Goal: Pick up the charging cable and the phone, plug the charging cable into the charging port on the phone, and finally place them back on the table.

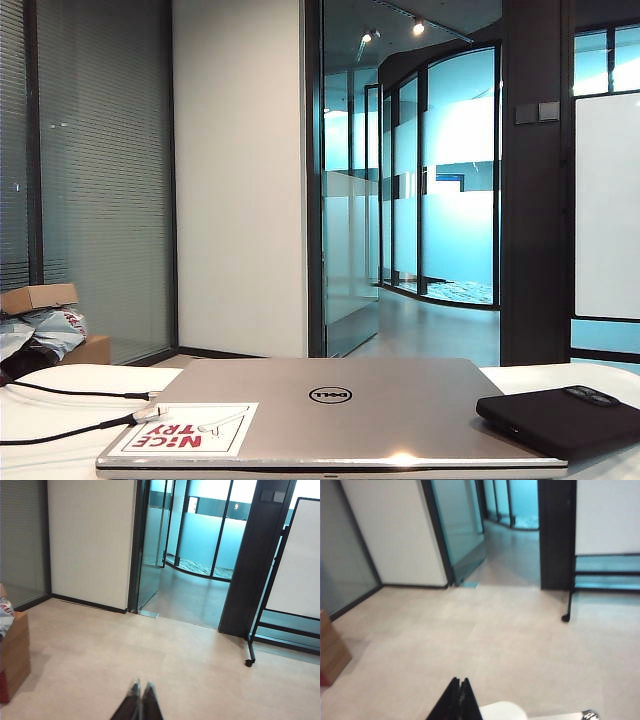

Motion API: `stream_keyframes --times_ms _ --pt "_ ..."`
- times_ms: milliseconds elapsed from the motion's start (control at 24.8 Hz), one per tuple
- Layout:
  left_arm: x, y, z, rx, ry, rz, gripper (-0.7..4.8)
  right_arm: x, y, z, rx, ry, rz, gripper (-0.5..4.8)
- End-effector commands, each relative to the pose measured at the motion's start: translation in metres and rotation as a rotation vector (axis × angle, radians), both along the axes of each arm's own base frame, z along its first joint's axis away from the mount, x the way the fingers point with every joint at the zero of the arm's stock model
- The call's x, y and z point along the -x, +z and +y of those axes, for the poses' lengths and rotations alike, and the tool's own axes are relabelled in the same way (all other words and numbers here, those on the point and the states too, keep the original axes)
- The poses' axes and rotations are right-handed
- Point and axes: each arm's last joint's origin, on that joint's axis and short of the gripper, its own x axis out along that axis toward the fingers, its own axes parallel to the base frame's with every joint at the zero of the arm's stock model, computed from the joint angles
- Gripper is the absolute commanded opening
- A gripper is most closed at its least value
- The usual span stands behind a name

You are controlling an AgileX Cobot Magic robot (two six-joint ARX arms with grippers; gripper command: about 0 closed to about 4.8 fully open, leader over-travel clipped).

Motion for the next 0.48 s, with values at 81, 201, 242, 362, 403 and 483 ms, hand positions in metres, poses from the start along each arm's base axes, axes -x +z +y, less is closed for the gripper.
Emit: stream_keyframes --times_ms 81,201,242,362,403,483 --pt "-0.015 0.018 -0.012 -0.019 -0.082 0.024 -0.06 -0.014 0.010 0.001 -0.051 0.062 0.029 -0.05" --pt "-0.025 0.024 -0.025 -0.029 -0.160 0.069 -0.06 -0.023 0.012 0.002 -0.061 0.111 0.065 -0.06" --pt "-0.029 0.025 -0.030 -0.034 -0.190 0.093 -0.06 -0.025 0.011 0.003 -0.070 0.123 0.076 -0.06" --pt "-0.037 0.026 -0.050 -0.059 -0.295 0.170 -0.06 -0.032 0.006 0.003 -0.166 0.141 0.118 -0.05" --pt "-0.037 0.026 -0.054 -0.068 -0.313 0.180 -0.06 -0.033 0.005 0.003 -0.182 0.143 0.126 -0.06" --pt "-0.037 0.024 -0.070 -0.121 -0.396 0.201 -0.06 -0.035 0.001 0.004 -0.200 0.176 0.163 -0.06"
